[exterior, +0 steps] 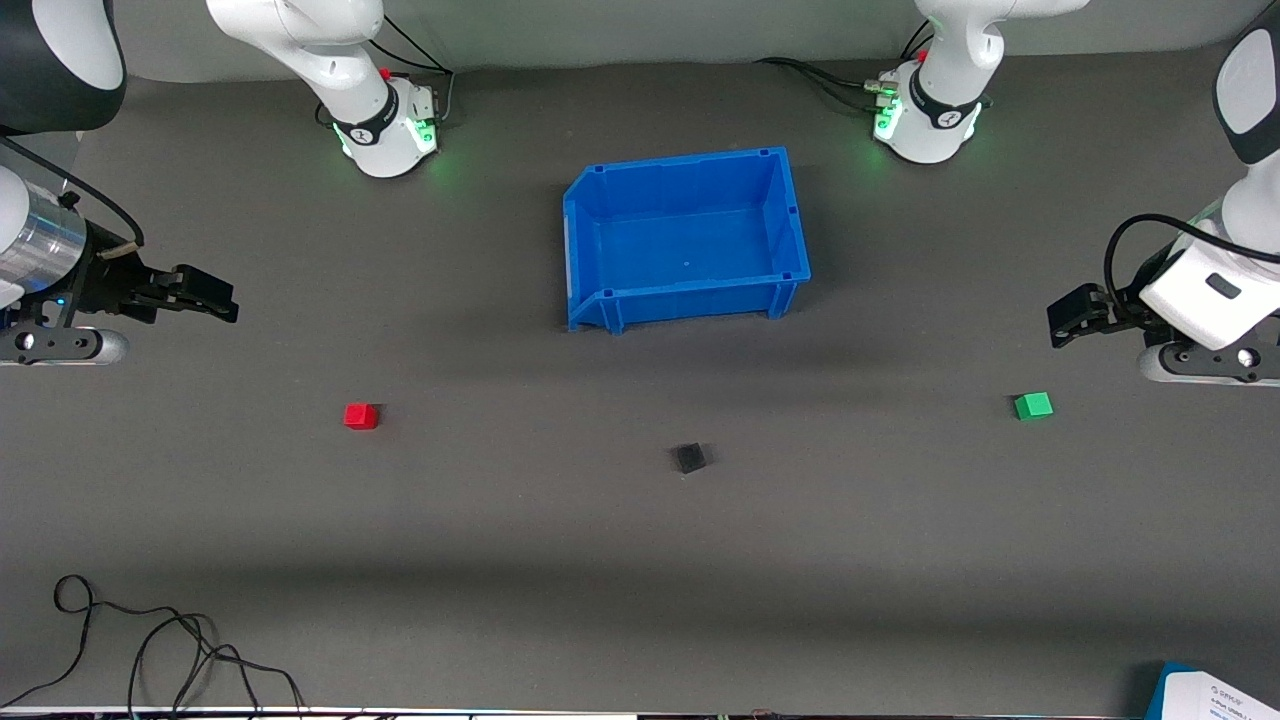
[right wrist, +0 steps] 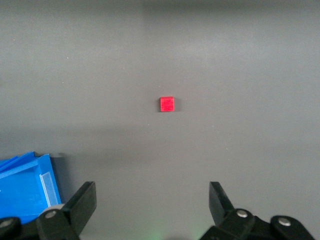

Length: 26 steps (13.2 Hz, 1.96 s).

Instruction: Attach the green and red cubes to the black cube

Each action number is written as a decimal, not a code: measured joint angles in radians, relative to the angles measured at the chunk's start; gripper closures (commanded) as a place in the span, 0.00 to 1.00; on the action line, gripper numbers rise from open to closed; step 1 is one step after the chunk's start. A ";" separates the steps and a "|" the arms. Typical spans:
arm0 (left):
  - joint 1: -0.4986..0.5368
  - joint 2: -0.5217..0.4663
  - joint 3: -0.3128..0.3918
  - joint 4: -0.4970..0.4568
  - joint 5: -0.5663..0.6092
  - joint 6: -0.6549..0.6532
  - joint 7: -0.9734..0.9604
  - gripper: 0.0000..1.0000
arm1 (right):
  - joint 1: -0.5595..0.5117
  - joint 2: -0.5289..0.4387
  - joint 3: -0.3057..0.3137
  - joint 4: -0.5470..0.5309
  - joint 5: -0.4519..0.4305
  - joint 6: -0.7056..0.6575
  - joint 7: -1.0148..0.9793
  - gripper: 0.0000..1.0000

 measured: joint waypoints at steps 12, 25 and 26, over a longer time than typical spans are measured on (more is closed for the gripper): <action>0.000 0.000 0.002 0.000 0.002 -0.003 0.000 0.00 | -0.004 0.046 -0.010 0.039 0.001 0.010 0.022 0.00; 0.003 0.000 0.008 0.002 0.003 -0.007 -0.029 0.01 | -0.081 0.271 -0.100 0.151 -0.029 0.001 0.162 0.00; 0.004 -0.001 0.009 0.003 0.003 -0.007 -0.060 0.01 | -0.089 0.279 -0.111 0.128 -0.028 -0.001 0.261 0.00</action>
